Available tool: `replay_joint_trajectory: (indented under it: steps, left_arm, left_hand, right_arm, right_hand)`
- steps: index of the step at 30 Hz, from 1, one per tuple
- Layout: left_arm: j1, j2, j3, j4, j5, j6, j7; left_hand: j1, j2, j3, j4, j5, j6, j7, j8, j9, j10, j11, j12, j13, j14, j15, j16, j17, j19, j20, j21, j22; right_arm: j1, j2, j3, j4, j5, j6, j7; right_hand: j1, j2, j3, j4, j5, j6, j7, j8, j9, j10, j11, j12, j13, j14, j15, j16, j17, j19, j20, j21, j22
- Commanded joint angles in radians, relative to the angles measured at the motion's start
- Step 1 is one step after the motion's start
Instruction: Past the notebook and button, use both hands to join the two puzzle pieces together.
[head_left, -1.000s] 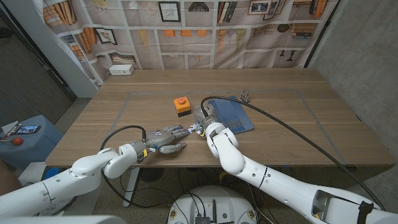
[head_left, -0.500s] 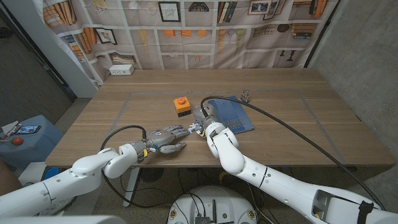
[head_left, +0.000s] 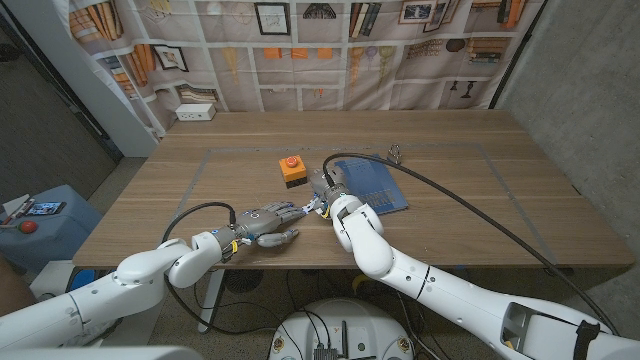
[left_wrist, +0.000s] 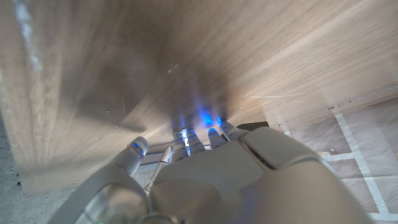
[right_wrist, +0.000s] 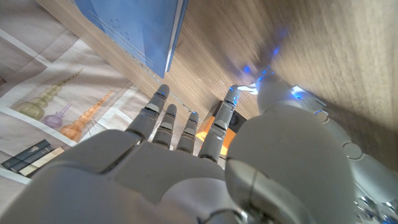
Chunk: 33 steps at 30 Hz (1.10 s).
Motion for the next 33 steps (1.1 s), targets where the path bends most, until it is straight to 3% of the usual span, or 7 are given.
replay_joint_trajectory:
  steps: [1, 6, 19, 33]
  left_arm:
    - [0.006, 0.001, 0.001, -0.009, 0.007, 0.013, 0.000]
    - [0.009, 0.003, 0.000, -0.012, 0.008, 0.019, 0.001]
    - [0.006, 0.003, -0.001, -0.010, 0.007, 0.017, 0.003]
    - [0.002, 0.002, 0.000, -0.010, 0.012, 0.021, 0.000]
  left_hand:
    - [0.008, 0.096, 0.009, 0.001, 0.008, 0.044, 0.031, 0.005, 0.006, 0.046, 0.015, 0.007, 0.005, 0.001, -0.071, 0.004, 0.002, -0.068, -0.046, 0.007, 0.001]
    - [0.009, 0.096, 0.010, 0.001, 0.008, 0.045, 0.031, 0.005, 0.006, 0.046, 0.017, 0.007, 0.005, 0.002, -0.071, 0.003, 0.002, -0.065, -0.045, 0.007, 0.001]
    - [0.009, 0.096, 0.013, 0.000, 0.008, 0.047, 0.032, 0.005, 0.006, 0.051, 0.016, 0.008, 0.005, 0.004, -0.071, 0.002, 0.001, -0.062, -0.045, 0.007, 0.001]
    - [0.010, 0.096, 0.016, -0.001, 0.008, 0.055, 0.036, 0.006, 0.006, 0.061, 0.015, 0.010, 0.005, 0.012, -0.071, 0.003, 0.001, -0.058, -0.047, 0.007, 0.001]
  right_arm:
    - [0.006, -0.001, 0.000, 0.001, 0.018, -0.004, 0.006]
    - [0.014, 0.001, 0.001, 0.001, 0.031, -0.002, 0.020]
    - [0.020, -0.014, 0.011, -0.026, 0.069, -0.001, 0.034]
    - [0.008, -0.047, 0.053, -0.079, 0.150, 0.001, 0.025]
  right_hand:
    - [-0.004, -0.005, 0.000, -0.002, 0.005, -0.017, 0.001, -0.009, 0.000, -0.009, 0.001, -0.004, 0.002, -0.002, 0.008, -0.001, 0.005, 0.000, 0.005, 0.002, 0.006]
    - [-0.004, -0.010, -0.001, -0.003, 0.009, -0.045, 0.001, -0.023, -0.003, -0.021, 0.004, -0.007, 0.003, -0.009, 0.010, -0.005, 0.006, -0.004, 0.006, 0.000, 0.006]
    - [-0.037, -0.039, -0.025, 0.007, 0.042, -0.171, 0.007, -0.087, -0.017, -0.087, 0.018, -0.013, 0.005, -0.044, 0.026, -0.025, 0.009, -0.029, 0.012, -0.002, 0.006]
    - [-0.087, -0.046, -0.053, 0.023, 0.076, -0.231, 0.007, -0.125, -0.025, -0.108, 0.019, -0.008, 0.006, -0.057, 0.031, -0.033, 0.011, -0.046, 0.010, -0.003, 0.007]
